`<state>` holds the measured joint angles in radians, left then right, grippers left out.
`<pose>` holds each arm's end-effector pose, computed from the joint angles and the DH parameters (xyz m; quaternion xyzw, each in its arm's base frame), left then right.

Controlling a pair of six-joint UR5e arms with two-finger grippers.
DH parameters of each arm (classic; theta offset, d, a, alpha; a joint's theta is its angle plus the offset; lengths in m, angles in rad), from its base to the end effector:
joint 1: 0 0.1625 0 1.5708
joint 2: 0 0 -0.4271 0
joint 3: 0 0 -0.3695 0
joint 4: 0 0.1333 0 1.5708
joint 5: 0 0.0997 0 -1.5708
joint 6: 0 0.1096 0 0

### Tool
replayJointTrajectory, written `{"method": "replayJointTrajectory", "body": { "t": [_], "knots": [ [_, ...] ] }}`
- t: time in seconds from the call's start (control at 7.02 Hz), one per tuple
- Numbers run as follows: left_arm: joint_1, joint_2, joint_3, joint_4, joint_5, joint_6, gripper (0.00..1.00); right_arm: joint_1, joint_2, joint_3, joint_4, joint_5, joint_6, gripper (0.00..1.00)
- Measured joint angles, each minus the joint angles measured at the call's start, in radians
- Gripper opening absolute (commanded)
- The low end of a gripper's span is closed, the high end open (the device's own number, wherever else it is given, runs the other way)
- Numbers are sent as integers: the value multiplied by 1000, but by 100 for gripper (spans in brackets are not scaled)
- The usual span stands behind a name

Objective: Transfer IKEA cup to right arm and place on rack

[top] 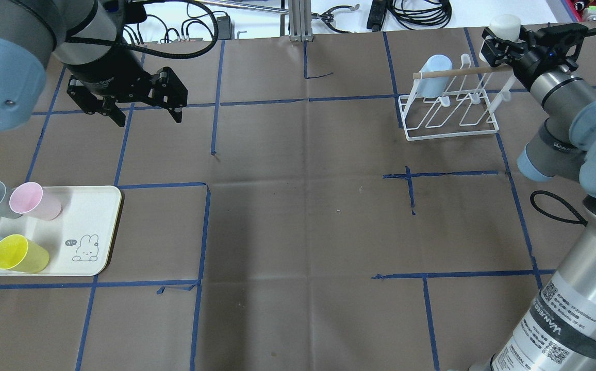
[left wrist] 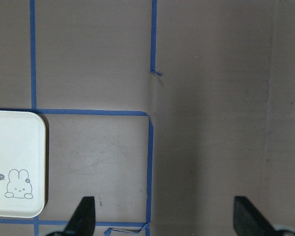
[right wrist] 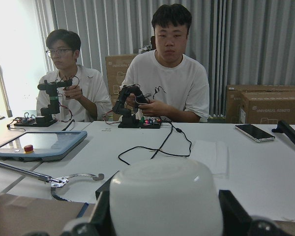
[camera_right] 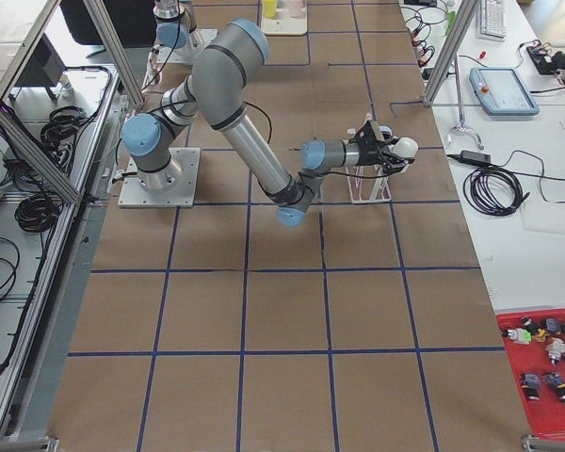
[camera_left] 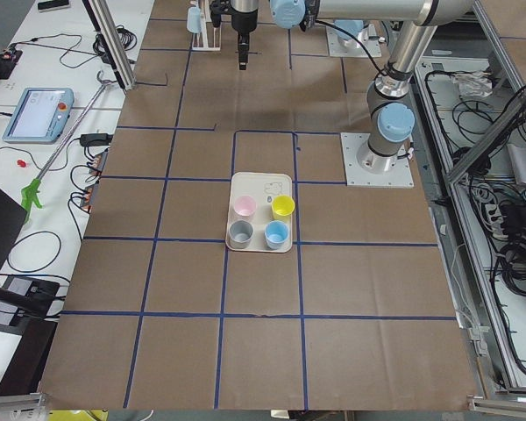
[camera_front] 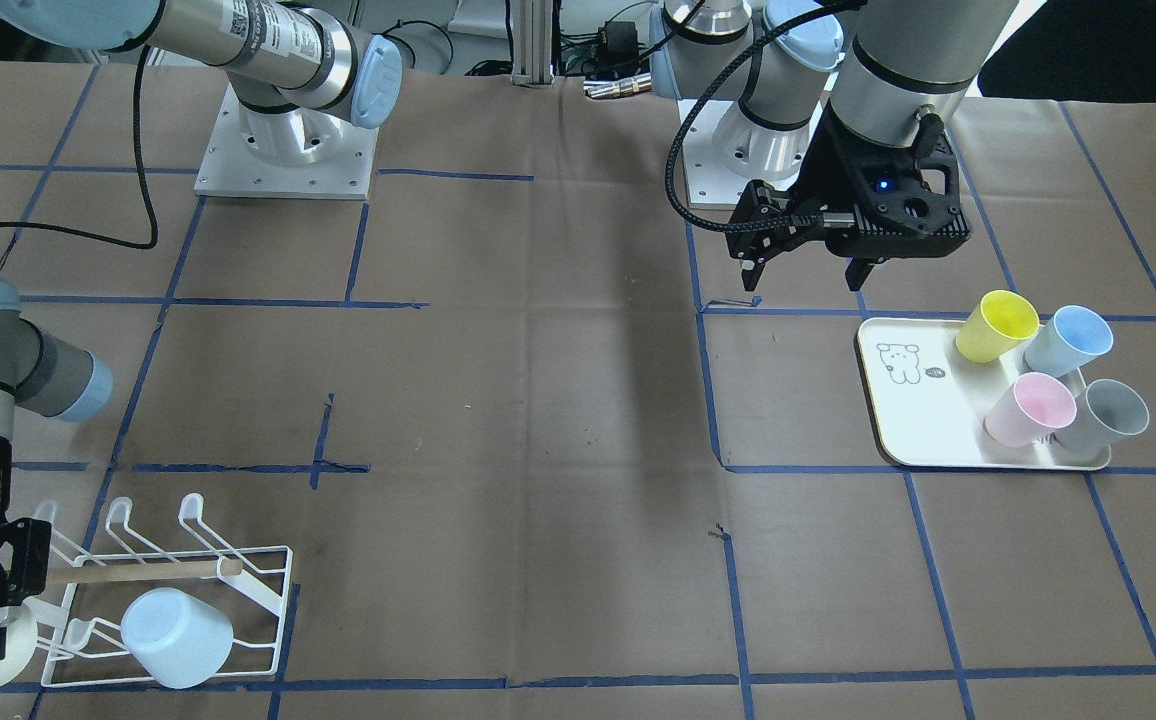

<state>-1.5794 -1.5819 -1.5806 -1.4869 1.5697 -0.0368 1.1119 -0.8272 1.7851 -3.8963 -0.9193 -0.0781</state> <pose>-0.1376 -0.4794 0.4787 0.0141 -0.9994 0.0315 0.0013 -0.0898 -0.6328 0.2547 -0.0595 0.7594 -0.6429 0.0804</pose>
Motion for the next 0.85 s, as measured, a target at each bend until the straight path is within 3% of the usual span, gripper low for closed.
{"method": "replayJointTrajectory", "body": {
  "t": [0.85],
  "knots": [
    [-6,-3,0,-4,1,-3,100,-1,-65,-4,35,-10,0,100]
  ]
}}
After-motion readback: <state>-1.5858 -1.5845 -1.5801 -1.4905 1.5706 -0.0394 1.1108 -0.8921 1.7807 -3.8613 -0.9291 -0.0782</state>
